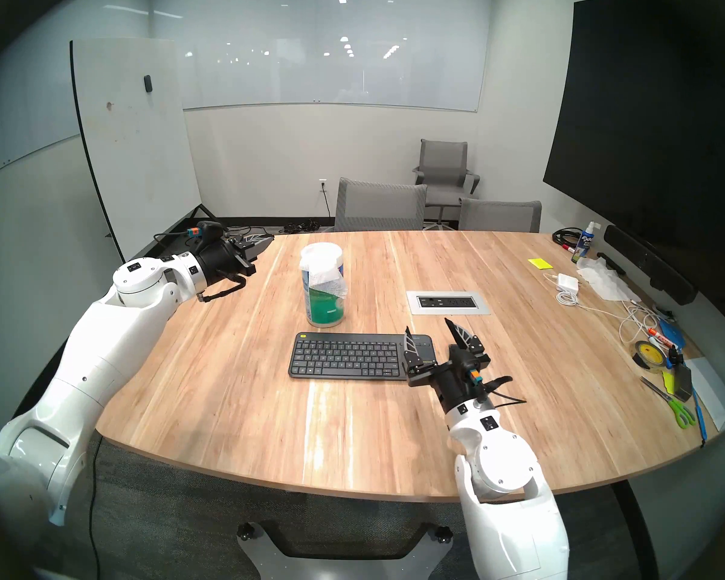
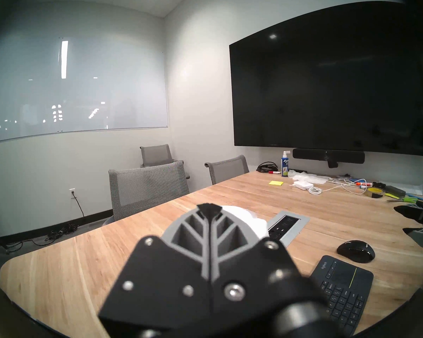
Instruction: Wipe the keyboards and mice with a disinfecting wipe, then set the wipe down
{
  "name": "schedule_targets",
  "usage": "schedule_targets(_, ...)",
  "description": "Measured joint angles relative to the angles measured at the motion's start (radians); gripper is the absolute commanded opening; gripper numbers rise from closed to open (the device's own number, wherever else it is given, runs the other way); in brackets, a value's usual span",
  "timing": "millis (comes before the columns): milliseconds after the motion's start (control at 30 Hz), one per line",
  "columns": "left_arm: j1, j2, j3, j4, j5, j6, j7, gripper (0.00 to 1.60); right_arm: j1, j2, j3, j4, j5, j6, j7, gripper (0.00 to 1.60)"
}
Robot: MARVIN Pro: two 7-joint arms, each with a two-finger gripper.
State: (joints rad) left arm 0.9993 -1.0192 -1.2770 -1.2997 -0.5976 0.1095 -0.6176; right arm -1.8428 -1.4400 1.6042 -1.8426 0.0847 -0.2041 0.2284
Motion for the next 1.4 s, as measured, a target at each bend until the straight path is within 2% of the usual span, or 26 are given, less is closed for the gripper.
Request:
schedule_targets(433,-0.004,-0.004,-0.003,0.005,0.000,-0.001,-0.007,0.00,-0.030,0.044,0.041,-0.008,0.086,-0.006,0.117,1.60)
schedule_targets(1400,-0.005,-0.007,-0.005,0.006,0.000,-0.002,-0.001,0.00,-0.028,0.043,0.055,-0.008,0.106,-0.009,0.163,1.60)
